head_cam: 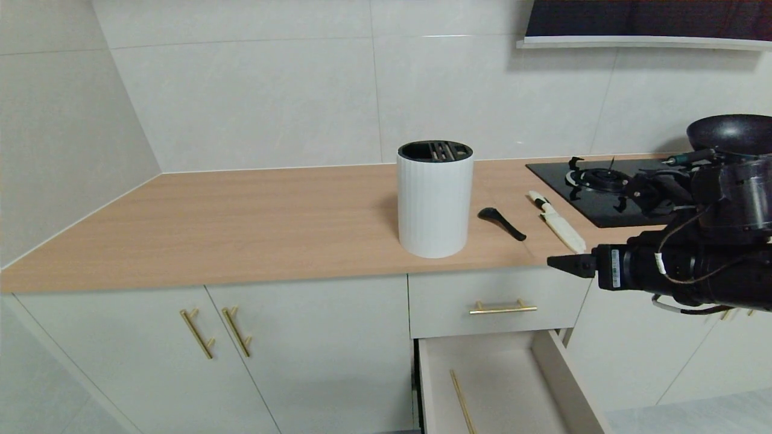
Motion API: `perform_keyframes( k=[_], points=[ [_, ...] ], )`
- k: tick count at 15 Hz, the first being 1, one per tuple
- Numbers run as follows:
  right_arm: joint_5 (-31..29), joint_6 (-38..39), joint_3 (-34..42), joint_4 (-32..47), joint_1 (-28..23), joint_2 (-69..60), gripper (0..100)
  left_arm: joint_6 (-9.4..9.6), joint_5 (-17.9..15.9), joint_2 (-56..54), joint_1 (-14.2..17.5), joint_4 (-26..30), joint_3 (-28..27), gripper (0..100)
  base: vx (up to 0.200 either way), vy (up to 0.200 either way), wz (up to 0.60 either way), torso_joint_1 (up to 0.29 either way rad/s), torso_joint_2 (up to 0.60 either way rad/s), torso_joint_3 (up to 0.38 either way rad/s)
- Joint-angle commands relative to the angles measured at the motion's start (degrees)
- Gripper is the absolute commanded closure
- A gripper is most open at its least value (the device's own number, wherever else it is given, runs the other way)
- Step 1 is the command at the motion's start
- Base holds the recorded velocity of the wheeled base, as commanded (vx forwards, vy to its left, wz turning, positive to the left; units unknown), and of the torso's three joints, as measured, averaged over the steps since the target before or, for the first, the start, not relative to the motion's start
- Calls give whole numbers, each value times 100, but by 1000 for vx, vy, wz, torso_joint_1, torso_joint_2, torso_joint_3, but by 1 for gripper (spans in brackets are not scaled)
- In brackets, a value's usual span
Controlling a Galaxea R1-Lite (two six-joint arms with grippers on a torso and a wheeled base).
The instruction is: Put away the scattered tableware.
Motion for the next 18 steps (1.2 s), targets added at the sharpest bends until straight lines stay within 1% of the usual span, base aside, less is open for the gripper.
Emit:
perform_keyframes(
  k=[1,2,4,5,6,7,8,12,18],
  points=[
    [26,-140,-498,-852,-309,880,0,1,1,2,1,0,1,0,0,0,0,0,0,0],
    [44,-184,-929,-1027,-459,1249,0,1,1,2,1,0,1,0,0,0,0,0,0,0],
    [237,-228,-1790,-1027,-643,1943,0,1,1,2,1,0,1,0,0,0,0,0,0,0],
    [545,-421,-2282,-1010,-810,2339,0,1,1,2,1,0,1,0,0,0,0,0,0,0],
    [782,-606,-2625,-984,-907,2664,0,1,1,2,1,0,1,0,0,0,0,0,0,0],
    [905,-781,-2950,-922,-986,2919,0,1,1,2,1,0,1,0,0,0,0,0,0,0],
    [931,-931,-3117,-896,-995,3094,0,1,1,2,1,0,1,0,0,0,0,0,0,0],
    [1292,-1335,-2985,-1010,-986,3534,0,10,1,2,1,0,1,0,0,0,0,0,0,0],
    [1300,-1564,-3108,-1194,-933,4017,0,1,1,2,1,0,1,0,0,0,0,0,0,0]
  ],
)
